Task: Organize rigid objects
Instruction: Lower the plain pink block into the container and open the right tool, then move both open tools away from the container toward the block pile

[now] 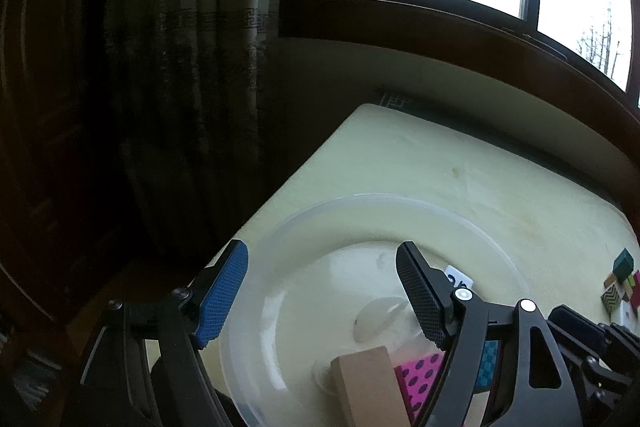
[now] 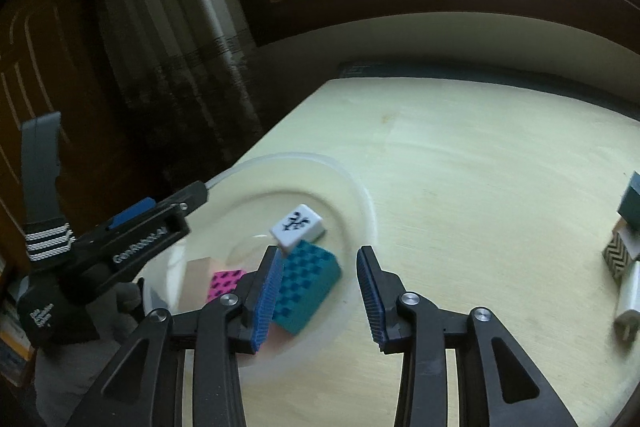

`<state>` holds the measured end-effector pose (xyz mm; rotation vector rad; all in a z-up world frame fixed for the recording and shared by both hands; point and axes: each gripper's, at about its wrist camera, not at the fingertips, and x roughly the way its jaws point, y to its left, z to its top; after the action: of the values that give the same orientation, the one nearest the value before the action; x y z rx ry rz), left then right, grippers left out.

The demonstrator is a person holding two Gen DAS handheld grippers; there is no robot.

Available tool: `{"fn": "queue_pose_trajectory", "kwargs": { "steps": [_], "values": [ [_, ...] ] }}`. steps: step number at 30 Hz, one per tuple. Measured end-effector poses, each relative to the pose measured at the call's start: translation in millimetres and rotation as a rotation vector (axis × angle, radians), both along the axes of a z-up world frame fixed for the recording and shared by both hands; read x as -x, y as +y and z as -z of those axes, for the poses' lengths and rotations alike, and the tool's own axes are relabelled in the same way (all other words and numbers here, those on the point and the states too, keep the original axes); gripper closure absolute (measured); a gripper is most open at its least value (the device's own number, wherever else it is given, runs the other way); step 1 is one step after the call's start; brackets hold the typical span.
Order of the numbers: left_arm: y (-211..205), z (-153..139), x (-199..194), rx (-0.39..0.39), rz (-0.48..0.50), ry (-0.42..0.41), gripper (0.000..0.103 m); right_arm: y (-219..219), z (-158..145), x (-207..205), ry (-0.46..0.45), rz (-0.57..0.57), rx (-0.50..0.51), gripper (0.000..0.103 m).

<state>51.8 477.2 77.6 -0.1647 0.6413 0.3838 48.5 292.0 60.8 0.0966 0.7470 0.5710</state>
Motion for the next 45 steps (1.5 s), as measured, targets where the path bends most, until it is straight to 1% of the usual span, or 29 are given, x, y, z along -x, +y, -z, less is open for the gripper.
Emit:
{"fn": "queue_pose_trajectory", "kwargs": {
  "steps": [4,6,8,16,17,20,21,36,45],
  "values": [
    [-2.4,0.5,0.2,-0.001,0.009,0.002,0.025,-7.8,0.6,2.1,-0.008,0.031,0.011,0.062],
    [-3.8,1.0,0.3,0.002,0.018,0.005,0.025,-12.1,1.1,3.4,-0.016,0.048,0.015,0.055],
    [-5.0,1.5,-0.5,0.01,0.046,-0.001,0.025,-18.7,2.0,4.4,-0.019,0.073,0.011,0.051],
    [-22.0,4.3,-1.3,0.009,0.094,0.011,0.024,-46.0,6.4,2.3,0.004,0.137,-0.013,0.05],
    [-24.8,4.7,-1.5,0.006,0.101,0.013,0.024,-50.6,6.4,2.4,0.004,0.148,-0.018,0.048],
    [-34.3,5.9,-1.7,-0.004,0.121,0.017,0.024,-58.4,6.1,3.7,-0.002,0.178,-0.03,0.034],
    [-36.6,5.9,-2.2,-0.006,0.126,0.019,0.024,-62.6,5.7,4.8,-0.007,0.191,-0.034,0.033],
    [-78.4,10.8,2.4,-0.035,0.207,0.034,0.024,-92.6,10.6,10.6,-0.014,0.25,-0.017,0.03],
    [-101.8,10.2,1.8,-0.038,0.237,0.043,0.024,-120.4,10.1,14.8,-0.033,0.293,0.021,0.029]
  ]
}}
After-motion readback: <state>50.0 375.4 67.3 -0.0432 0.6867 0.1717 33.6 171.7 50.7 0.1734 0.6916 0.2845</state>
